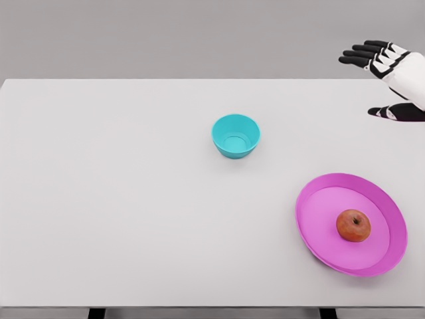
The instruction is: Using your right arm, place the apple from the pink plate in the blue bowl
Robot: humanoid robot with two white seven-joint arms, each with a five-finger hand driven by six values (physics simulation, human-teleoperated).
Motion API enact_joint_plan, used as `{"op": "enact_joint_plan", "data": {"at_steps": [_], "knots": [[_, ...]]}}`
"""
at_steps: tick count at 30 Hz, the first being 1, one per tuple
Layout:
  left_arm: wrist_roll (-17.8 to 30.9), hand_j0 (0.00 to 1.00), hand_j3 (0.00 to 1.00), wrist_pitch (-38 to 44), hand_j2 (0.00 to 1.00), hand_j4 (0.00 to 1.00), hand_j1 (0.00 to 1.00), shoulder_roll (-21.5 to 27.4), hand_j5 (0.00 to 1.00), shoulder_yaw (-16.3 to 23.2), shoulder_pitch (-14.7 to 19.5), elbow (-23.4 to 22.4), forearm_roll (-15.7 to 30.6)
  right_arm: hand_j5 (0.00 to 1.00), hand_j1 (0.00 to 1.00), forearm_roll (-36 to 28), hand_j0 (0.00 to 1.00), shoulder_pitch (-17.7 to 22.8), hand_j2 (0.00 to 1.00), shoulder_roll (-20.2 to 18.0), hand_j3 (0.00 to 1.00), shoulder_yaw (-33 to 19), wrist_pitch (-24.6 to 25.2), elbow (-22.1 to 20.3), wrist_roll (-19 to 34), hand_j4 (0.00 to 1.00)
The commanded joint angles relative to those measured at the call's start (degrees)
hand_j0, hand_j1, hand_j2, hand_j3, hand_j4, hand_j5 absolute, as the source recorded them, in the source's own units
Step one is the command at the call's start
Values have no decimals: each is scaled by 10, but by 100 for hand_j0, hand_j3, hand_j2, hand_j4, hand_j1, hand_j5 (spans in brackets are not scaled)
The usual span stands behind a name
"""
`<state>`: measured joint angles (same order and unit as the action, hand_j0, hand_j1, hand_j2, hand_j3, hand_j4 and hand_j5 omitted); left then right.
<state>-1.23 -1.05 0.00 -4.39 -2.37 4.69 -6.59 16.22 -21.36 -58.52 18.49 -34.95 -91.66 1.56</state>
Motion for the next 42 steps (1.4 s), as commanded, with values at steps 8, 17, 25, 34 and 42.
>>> {"op": "enact_joint_plan", "data": {"at_steps": [8,17,25,34,42], "knots": [[0,100,100,0,100,100,100,0,100,0,0,0,1,100,100,-4,100,61,100,-63,100,-1,-1,-23,10,100],[0,100,100,0,100,100,100,0,100,0,0,1,0,100,100,-9,100,91,100,-87,100,-23,-1,-20,195,100],[0,100,100,0,100,100,100,0,100,0,0,1,0,100,100,-9,100,145,100,-101,100,-22,-1,-39,195,100],[0,100,100,0,100,100,100,0,100,0,0,0,0,100,100,-7,100,192,100,-102,100,-21,-1,-80,211,100],[0,100,100,0,100,100,100,0,100,0,0,0,0,100,100,-4,100,223,100,-106,100,-20,-1,-73,236,100]]}}
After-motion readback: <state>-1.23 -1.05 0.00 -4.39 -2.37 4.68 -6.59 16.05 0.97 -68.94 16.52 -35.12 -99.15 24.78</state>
